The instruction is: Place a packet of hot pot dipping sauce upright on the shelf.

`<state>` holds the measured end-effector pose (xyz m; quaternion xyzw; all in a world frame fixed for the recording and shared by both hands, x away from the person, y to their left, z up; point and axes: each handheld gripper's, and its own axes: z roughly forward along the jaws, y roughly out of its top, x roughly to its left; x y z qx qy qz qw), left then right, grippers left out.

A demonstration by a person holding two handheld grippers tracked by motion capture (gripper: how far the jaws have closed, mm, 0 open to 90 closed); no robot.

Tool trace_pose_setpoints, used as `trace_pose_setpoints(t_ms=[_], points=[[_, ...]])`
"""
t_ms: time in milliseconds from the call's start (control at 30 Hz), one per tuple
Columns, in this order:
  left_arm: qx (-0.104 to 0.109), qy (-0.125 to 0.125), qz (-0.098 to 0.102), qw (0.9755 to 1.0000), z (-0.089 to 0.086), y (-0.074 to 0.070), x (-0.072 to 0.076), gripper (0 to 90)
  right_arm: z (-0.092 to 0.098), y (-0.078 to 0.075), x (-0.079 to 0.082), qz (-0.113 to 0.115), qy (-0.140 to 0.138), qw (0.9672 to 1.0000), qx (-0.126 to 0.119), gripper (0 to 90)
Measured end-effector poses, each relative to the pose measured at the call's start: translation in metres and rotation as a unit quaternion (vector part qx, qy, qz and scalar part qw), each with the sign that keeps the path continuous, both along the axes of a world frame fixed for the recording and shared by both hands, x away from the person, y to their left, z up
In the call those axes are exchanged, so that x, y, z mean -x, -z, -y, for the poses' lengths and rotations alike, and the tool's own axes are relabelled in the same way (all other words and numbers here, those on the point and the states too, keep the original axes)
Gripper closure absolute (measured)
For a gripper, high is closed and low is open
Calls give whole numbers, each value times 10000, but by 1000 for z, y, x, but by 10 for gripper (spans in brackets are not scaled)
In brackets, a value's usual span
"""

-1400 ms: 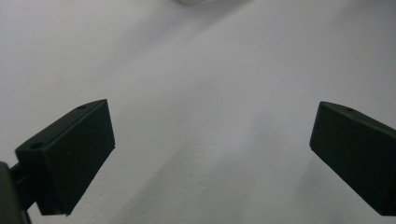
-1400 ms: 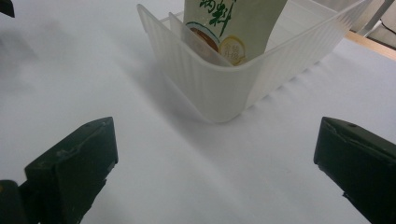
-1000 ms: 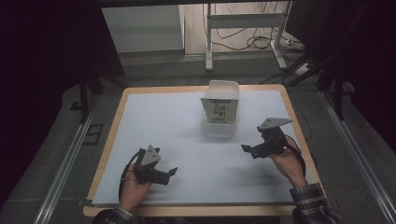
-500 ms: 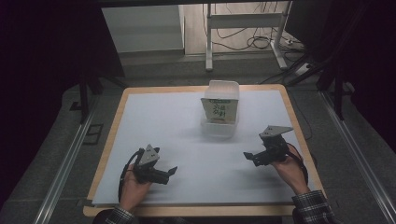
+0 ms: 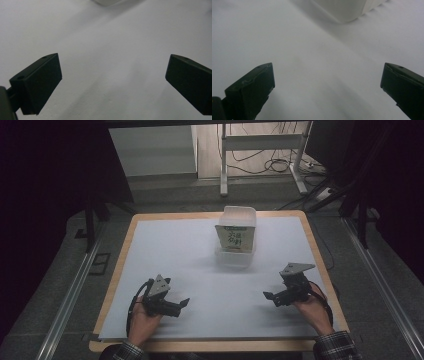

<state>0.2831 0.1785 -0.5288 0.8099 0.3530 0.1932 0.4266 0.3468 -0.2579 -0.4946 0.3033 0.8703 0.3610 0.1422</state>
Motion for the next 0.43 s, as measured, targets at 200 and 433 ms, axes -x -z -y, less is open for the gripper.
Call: trace_pose_setpoints(t_ms=[200, 433], points=[[40, 38, 116, 9999, 0, 0, 1, 0, 3, 6, 1, -29, 3, 9999, 141, 0], [12, -19, 182, 9998, 0, -1, 0, 0, 4, 11, -1, -168, 35, 9997, 173, 0]])
